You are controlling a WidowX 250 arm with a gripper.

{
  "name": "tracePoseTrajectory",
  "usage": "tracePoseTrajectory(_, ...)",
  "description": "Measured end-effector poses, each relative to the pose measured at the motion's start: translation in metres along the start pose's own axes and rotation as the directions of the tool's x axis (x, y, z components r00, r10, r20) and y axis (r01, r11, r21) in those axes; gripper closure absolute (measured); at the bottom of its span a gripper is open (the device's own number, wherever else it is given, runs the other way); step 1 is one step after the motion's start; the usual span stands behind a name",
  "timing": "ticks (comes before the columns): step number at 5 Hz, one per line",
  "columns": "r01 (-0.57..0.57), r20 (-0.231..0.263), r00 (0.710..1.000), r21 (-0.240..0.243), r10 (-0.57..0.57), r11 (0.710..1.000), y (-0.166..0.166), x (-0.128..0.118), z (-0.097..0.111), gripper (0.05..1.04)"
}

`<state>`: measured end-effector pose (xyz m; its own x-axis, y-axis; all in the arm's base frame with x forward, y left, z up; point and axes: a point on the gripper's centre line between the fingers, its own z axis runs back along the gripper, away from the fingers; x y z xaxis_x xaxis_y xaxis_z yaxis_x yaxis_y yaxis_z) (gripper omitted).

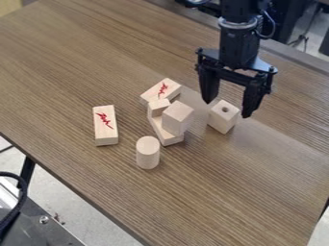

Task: Put the cube with a hole on the other cube

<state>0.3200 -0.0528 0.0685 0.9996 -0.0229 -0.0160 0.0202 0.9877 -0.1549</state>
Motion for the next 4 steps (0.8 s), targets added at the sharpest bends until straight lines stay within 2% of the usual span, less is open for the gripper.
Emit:
tracePoseTrajectory(1,0.0,-0.026,1.0,0.035,0.001,0.999,0.005,0.001,-0.004,0.085)
tracePoseTrajectory(2,-0.001,-0.046,0.999,0.05,0.004,0.999,0.008,0.002,-0.012,0.085)
tracePoseTrajectory(4,-0.007,-0.056,0.998,0.038,0.009,0.999,0.0,0.004,-0.026,0.085)
